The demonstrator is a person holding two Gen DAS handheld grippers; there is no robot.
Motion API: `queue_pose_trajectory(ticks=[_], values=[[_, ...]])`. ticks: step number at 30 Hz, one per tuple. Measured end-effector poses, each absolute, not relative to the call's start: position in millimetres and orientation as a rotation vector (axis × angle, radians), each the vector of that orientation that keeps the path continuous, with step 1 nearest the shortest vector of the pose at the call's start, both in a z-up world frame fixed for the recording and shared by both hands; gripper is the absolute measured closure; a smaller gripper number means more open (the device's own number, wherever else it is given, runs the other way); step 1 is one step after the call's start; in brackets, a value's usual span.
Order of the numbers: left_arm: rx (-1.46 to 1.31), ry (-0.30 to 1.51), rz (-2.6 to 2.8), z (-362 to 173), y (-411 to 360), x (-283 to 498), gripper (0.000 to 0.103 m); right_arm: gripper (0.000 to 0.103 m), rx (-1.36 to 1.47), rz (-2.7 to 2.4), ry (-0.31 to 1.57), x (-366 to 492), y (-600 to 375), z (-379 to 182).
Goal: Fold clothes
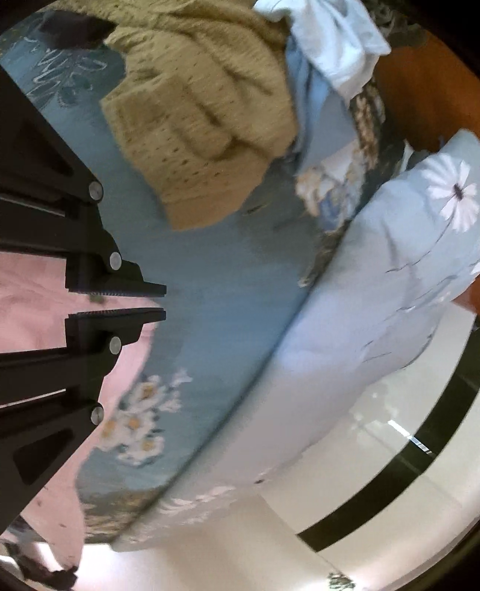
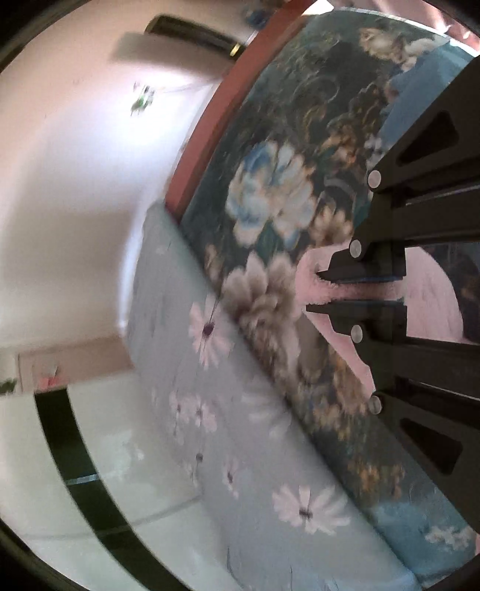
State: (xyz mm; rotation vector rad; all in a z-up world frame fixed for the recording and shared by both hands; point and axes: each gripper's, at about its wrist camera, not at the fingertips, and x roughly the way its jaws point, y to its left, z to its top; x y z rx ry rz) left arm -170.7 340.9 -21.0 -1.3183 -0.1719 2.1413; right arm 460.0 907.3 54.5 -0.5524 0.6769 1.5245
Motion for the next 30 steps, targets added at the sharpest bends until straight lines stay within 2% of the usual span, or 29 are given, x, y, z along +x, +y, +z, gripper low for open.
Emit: queue_pose_trajectory(ticks=[2,3,6,7,9,11,12,15,19,22,25,30], values=[[-1.340,-0.125,2.127,-27,349,-170,0.094,0.096,-0.582,1.487,0.695,471,911,43],[-1.352,-0.109,2.120,-31,353,-170,0.090,0.096,-0.600,1.479,0.711,476,913,37],[-1.399,-0.088,2.064,-42,367,-171,0.060,0.096,-0.661,1.467,0.704,480,912,20],[-1.408,-0.067,2.059,-45,371,-170,0.057,0.095,-0.671,1.467,0.701,480,910,17],[-1.419,-0.014,2.063,-51,380,-169,0.056,0.093,-0.689,1.462,0.688,480,908,13],[-1.431,0.015,2.059,-56,384,-171,0.052,0.077,-0.715,1.437,0.641,480,906,13],[-1.440,0.021,2.053,-59,386,-173,0.048,0.061,-0.730,1.421,0.612,479,905,14],[-1.457,0.035,2.042,-66,389,-176,0.046,0.053,-0.720,1.382,0.522,477,901,25],[-1.469,0.034,1.979,-71,399,-175,0.045,0.052,-0.718,1.620,0.475,437,884,44],[-1.489,0.035,1.930,-78,410,-170,0.040,0.052,-0.993,2.016,0.429,348,849,26],[-1.458,0.086,1.947,-78,417,-162,0.035,0.052,-1.255,2.288,0.287,250,793,-8],[-1.436,0.071,1.931,-77,413,-162,0.037,0.052,-1.574,2.471,0.000,134,716,-64]])
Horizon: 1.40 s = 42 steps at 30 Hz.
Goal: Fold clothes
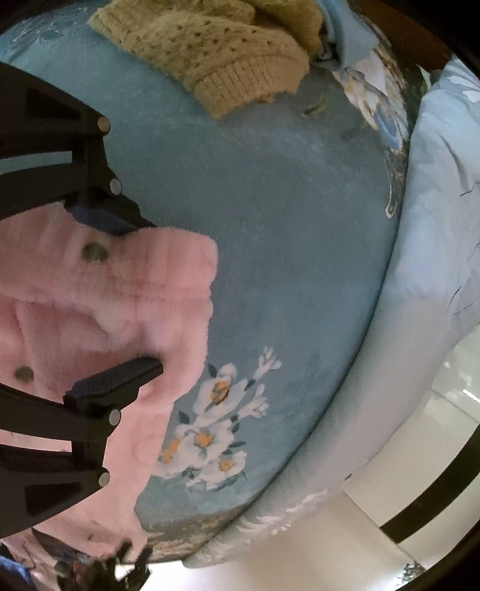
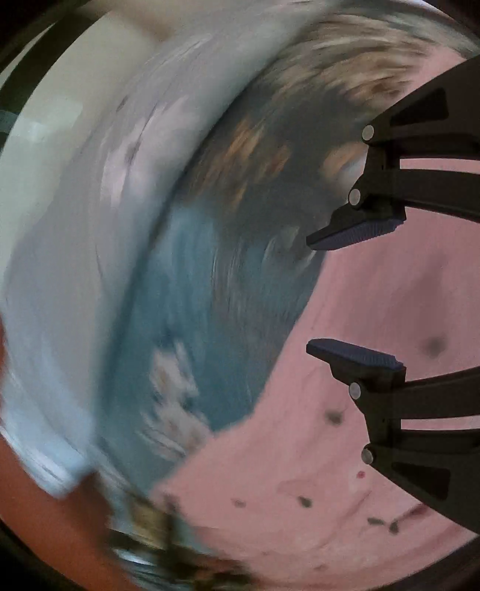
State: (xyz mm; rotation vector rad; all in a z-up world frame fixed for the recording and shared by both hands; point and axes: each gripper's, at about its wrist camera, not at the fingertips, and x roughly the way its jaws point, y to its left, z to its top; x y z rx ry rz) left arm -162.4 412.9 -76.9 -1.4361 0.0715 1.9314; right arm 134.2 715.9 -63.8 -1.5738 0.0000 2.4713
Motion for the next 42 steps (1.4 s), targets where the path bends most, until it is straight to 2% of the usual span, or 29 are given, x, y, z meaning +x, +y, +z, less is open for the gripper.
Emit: queue_pose_trajectory(ticks=[3,6,11,12,13,14,15,16,20,26,28,31,35,36,38,40,42], values=[[-1.407,0.066,1.912,-76,409,-161,0.039,0.052,-1.692,2.484,-0.089,104,703,-86],[-1.358,0.093,1.895,-75,408,-159,0.054,0.052,-1.791,2.469,-0.137,97,699,-96],[-1.328,0.043,1.848,-75,403,-156,0.067,0.053,-1.847,2.442,-0.149,102,693,-100],[-1.323,0.039,1.846,-74,402,-154,0.069,0.060,-1.853,2.433,-0.149,104,691,-100],[-1.312,0.039,1.848,-72,401,-152,0.071,0.075,-1.858,2.431,-0.146,106,688,-100],[-1.299,0.040,1.853,-70,399,-150,0.072,0.083,-1.865,2.437,-0.142,107,684,-99],[-1.280,0.036,1.863,-67,397,-147,0.074,0.095,-1.874,2.443,-0.148,109,678,-99],[-1.264,0.024,1.871,-64,395,-145,0.076,0.097,-1.887,2.456,-0.161,110,673,-99],[-1.205,-0.079,1.917,-44,383,-147,0.082,0.099,-1.879,2.470,-0.207,115,669,-90],[-1.081,-0.223,1.991,4,360,-170,0.085,0.103,-1.440,2.511,-0.189,101,706,-6],[-1.084,-0.204,1.994,9,362,-176,0.085,0.103,-1.363,2.496,-0.155,91,719,7],[-1.140,-0.079,2.019,-6,375,-177,0.085,0.103,-1.377,2.476,-0.121,75,723,2],[-1.220,-0.041,2.001,-37,379,-176,0.082,0.103,-1.519,2.463,-0.167,71,703,-27],[-1.234,-0.043,1.994,-42,378,-176,0.081,0.102,-1.569,2.459,-0.182,71,700,-35],[-1.257,-0.050,1.974,-50,376,-175,0.081,0.093,-1.669,2.442,-0.215,73,694,-51],[-1.258,-0.052,1.964,-53,375,-174,0.080,0.051,-1.716,2.418,-0.246,77,694,-63],[-1.258,-0.061,1.956,-54,374,-173,0.080,0.047,-1.736,2.395,-0.272,80,697,-73]])
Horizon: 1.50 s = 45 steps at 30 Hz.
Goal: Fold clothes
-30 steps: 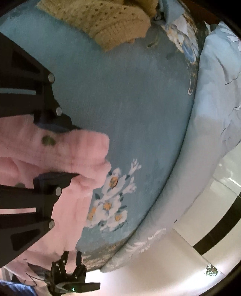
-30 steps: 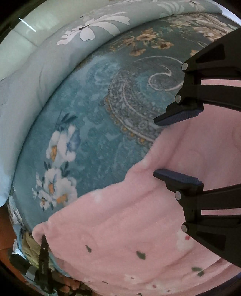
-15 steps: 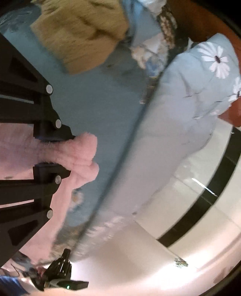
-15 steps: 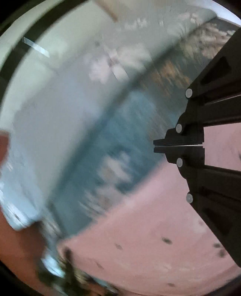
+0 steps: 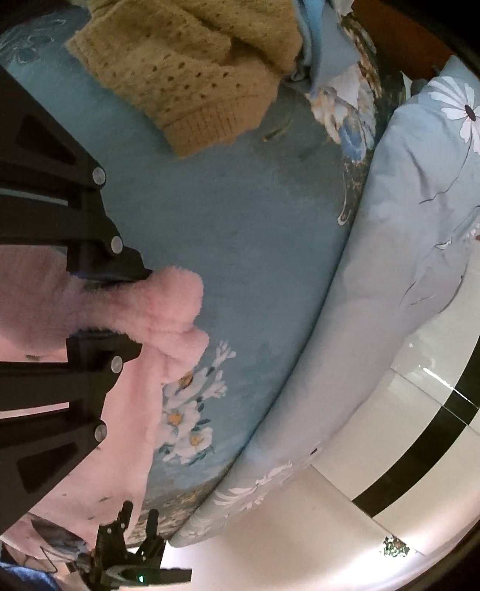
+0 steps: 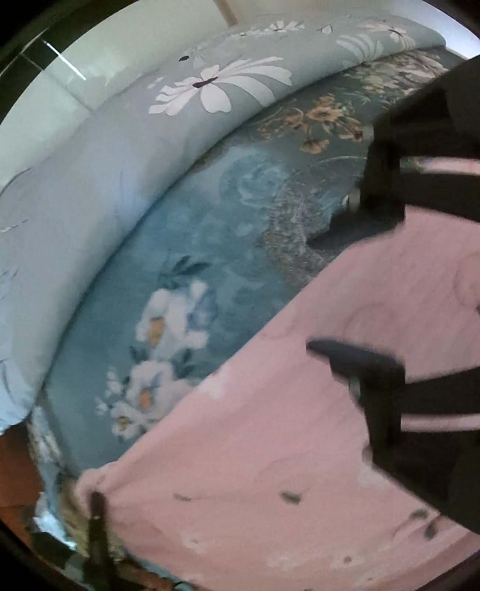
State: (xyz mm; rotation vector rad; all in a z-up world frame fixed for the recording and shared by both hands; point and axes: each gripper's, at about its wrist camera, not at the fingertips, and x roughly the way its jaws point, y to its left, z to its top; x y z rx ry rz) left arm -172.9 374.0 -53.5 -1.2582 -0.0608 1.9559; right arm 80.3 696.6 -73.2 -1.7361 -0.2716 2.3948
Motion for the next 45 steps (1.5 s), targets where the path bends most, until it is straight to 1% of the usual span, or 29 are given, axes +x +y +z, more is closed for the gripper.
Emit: queue_pose_trajectory(ticks=[6,9,10,11,13,15,17,20,21,23,25,27,29,30,31,32,34,36,41,43,45], values=[[-1.259,-0.056,1.937,-50,374,-171,0.080,0.047,-1.819,2.355,-0.246,79,701,-99],[-1.261,-0.068,1.932,-51,372,-171,0.080,0.047,-1.795,2.363,-0.207,81,702,-101],[-1.262,-0.073,1.931,-51,372,-172,0.080,0.050,-1.791,2.361,-0.176,83,702,-101],[-1.262,-0.079,1.929,-51,371,-172,0.080,0.057,-1.790,2.363,-0.143,84,703,-100],[-1.250,-0.081,1.932,-49,371,-171,0.080,0.095,-1.781,2.379,-0.140,87,696,-99],[-1.229,-0.079,1.940,-45,370,-170,0.080,0.098,-1.796,2.386,-0.226,90,684,-100],[-1.208,-0.086,1.949,-39,369,-170,0.080,0.100,-1.778,2.391,-0.255,91,686,-92],[-1.213,-0.084,1.940,-37,371,-171,0.078,0.100,-1.566,2.386,-0.196,89,710,-64],[-1.225,-0.080,1.932,-39,372,-172,0.077,0.100,-1.544,2.370,-0.183,86,715,-62],[-1.270,-0.069,1.898,-43,374,-172,0.073,0.100,-1.521,2.329,-0.183,80,720,-62],[-1.320,-0.041,1.865,-47,372,-170,0.065,0.100,-1.563,2.272,-0.251,76,709,-74],[-1.340,-0.009,1.869,-43,363,-165,0.059,0.100,-1.584,2.236,-0.299,76,705,-81],[-1.342,0.010,1.881,-36,351,-159,0.056,0.094,-1.567,2.227,-0.292,79,703,-80],[-1.330,0.001,1.902,-28,340,-154,0.054,0.083,-1.540,2.228,-0.277,83,701,-74],[-1.321,-0.006,1.932,-21,329,-150,0.051,0.069,-1.510,2.234,-0.254,88,700,-66],[-1.315,-0.013,1.965,-15,318,-146,0.050,0.066,-1.473,2.246,-0.226,94,700,-55],[-1.305,-0.052,2.062,-3,287,-131,0.045,0.065,-1.391,2.275,-0.163,110,697,-32],[-1.317,-0.122,2.131,-1,258,-113,0.044,0.064,-1.304,2.300,-0.083,136,692,-7],[-1.415,-0.370,2.127,-30,192,-63,0.043,0.059,-1.112,2.309,0.140,219,681,33],[-1.455,-0.453,2.091,-43,173,-44,0.043,0.055,-1.034,2.286,0.244,265,675,45],[-1.474,-0.491,2.066,-53,164,-27,0.043,0.053,-0.960,2.245,0.330,316,669,58]])
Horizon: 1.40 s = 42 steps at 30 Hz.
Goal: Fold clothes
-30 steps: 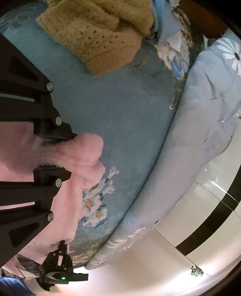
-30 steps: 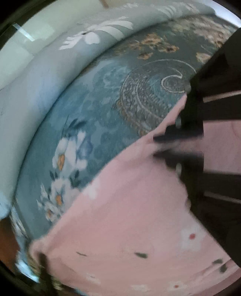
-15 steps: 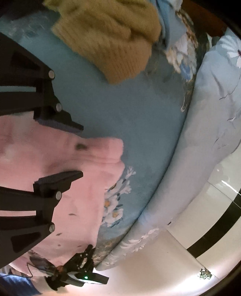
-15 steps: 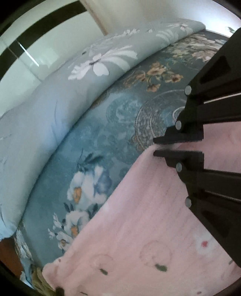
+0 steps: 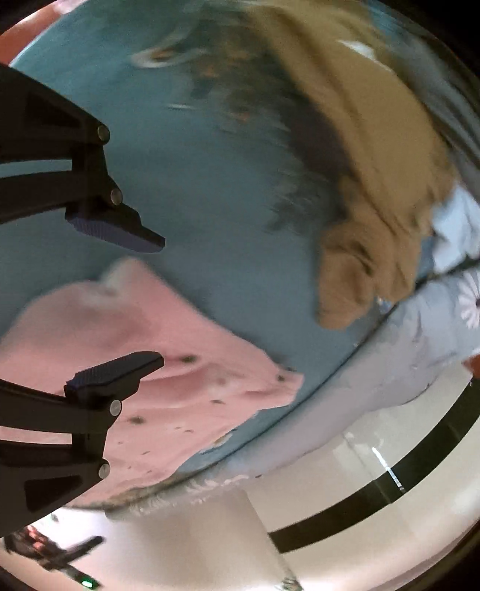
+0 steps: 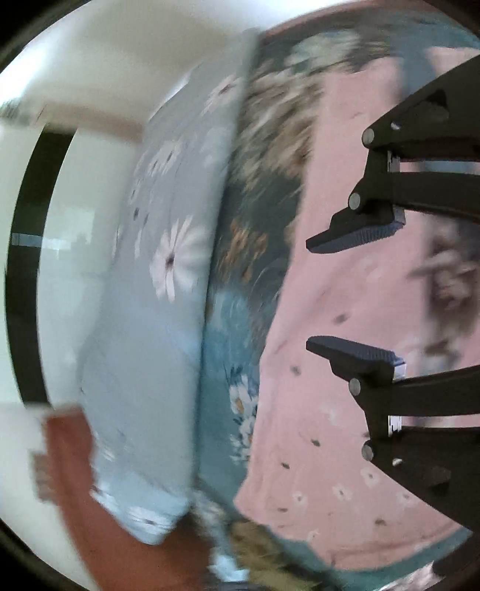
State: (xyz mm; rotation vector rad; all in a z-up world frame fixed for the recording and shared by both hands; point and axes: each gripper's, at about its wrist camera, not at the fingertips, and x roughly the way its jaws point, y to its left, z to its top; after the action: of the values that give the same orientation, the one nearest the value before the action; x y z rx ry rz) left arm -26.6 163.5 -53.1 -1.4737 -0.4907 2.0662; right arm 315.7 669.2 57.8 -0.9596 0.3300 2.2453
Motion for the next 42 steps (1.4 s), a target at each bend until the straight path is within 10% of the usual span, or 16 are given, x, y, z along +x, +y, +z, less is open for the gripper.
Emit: queue_pose_trajectory(ticks=[17,22,29,34,42], values=[[-1.500,-0.497,1.949,-67,197,23,0.047,0.044,-0.516,1.845,0.942,654,604,12],[-1.442,-0.552,1.998,-60,179,23,0.088,0.044,-0.475,1.849,1.094,650,608,-17],[-1.428,-0.579,1.999,-60,172,21,0.088,0.044,-0.466,1.831,1.284,637,613,-51],[-1.453,-0.582,1.957,-67,176,20,0.088,0.069,-0.348,1.933,1.369,637,605,-50],[-1.513,-0.633,1.898,-85,176,18,0.065,0.069,-0.437,1.906,1.357,625,608,-59]])
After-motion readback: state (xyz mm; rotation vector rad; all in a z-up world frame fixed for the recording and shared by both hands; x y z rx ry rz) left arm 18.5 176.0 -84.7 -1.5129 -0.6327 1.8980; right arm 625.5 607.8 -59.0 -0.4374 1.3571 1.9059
